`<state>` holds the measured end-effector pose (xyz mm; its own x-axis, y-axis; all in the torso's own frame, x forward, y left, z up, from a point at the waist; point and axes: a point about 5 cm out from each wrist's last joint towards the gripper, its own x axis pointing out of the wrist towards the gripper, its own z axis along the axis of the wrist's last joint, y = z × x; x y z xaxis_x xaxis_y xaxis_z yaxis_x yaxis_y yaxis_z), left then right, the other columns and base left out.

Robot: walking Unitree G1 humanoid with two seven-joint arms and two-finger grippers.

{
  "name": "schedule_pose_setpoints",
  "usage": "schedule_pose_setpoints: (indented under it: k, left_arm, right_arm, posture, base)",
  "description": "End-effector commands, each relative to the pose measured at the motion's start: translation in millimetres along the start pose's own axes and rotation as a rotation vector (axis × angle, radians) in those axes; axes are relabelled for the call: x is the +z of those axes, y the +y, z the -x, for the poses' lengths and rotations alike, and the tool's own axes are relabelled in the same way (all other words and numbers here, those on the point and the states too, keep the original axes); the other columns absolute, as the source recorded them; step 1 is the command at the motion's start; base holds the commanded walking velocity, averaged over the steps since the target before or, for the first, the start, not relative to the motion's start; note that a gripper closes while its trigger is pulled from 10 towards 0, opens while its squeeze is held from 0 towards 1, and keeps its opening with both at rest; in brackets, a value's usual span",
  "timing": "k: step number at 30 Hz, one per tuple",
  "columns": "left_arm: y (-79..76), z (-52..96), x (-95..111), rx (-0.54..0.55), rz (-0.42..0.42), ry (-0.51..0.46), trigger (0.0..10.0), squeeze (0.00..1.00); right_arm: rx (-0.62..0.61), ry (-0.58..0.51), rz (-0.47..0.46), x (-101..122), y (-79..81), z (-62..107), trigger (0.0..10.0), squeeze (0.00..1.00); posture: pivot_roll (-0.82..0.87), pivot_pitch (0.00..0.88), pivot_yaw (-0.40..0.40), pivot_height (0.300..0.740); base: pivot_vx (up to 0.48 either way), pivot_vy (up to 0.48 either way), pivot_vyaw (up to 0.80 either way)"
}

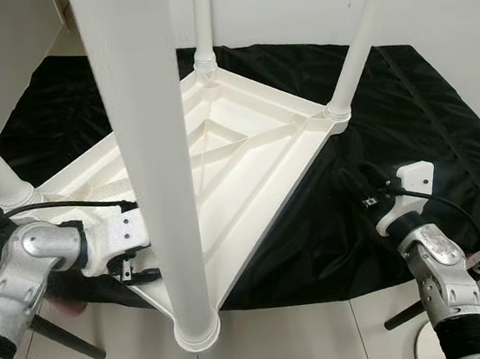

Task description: Building children table

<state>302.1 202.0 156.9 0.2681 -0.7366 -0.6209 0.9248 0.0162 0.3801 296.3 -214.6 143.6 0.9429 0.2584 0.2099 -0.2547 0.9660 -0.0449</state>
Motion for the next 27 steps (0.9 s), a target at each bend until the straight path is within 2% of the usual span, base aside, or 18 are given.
schedule_pose_setpoints:
  k: [1, 4, 5, 7, 8, 14, 23, 26, 27]
  left_arm:
    - [-6.7, -5.5, -3, -0.102, -0.002, 0.018, 10.0, 0.0]
    - [-4.7, -8.1, -1, -0.12, -0.013, 0.015, 10.0, 0.0]
    - [-2.9, -8.9, 0, -0.121, -0.013, 0.011, 4.5, 0.0]
    - [-1.7, -9.3, 0, -0.122, -0.013, 0.008, 4.5, 0.0]
    - [0.5, -9.5, 1, -0.109, -0.013, 0.002, 0.0, 0.0]
    - [6.1, -9.6, 0, -0.071, 0.019, -0.024, 0.0, 0.0]
    - [15.9, -11.7, -3, 0.051, 0.044, -0.041, 0.0, 0.0]
    - [27.3, -19.7, 3, 0.198, 0.047, -0.09, 0.0, 0.0]
    - [27.3, -19.7, 3, 0.198, 0.047, -0.09, 0.0, 0.0]
  right_arm:
    - [-0.006, 0.015, 0.007, -2, -0.9, 4.0, 10.0, 0.0]
    - [-0.008, 0.017, 0.007, -3, 0.0, 4.7, 10.0, 0.0]
    - [-0.009, 0.018, 0.006, -3, 0.4, 4.7, 10.0, 0.0]
    - [-0.01, 0.018, 0.006, -3, 0.7, 4.7, 10.0, 0.0]
    - [-0.013, 0.017, 0.006, -3, 1.0, 5.0, 10.0, 0.0]
    - [-0.02, 0.016, 0.002, -4, 1.9, 6.7, 10.0, 0.0]
    - [-0.026, 0.015, 0.002, -4, 1.5, 5.0, 10.0, 0.0]
    - [-0.027, 0.013, 0.0, -4, 2.2, 3.1, 10.0, 0.0]
    - [-0.027, 0.013, 0.0, -4, 2.2, 3.1, 10.0, 0.0]
  posture:
    - [0.04, 0.128, -0.026, 0.74]
    - [0.04, 0.13, -0.018, 0.74]
    - [0.04, 0.13, -0.016, 0.74]
    - [0.04, 0.13, -0.016, 0.74]
    - [0.04, 0.13, -0.012, 0.74]
    - [0.04, 0.129, -0.01, 0.74]
    - [0.05, 0.126, -0.013, 0.74]
    - [0.05, 0.126, -0.018, 0.74]
    - [0.05, 0.126, -0.018, 0.74]
  base:
    - [0.0, 0.0, 0.0]
    - [0.0, 0.0, 0.0]
    - [0.0, 0.0, 0.0]
    - [0.0, 0.0, 0.0]
    - [0.0, 0.0, 0.0]
    - [0.0, 0.0, 0.0]
    - [0.0, 0.0, 0.0]
    - [0.0, 0.0, 0.0]
    - [0.0, 0.0, 0.0]
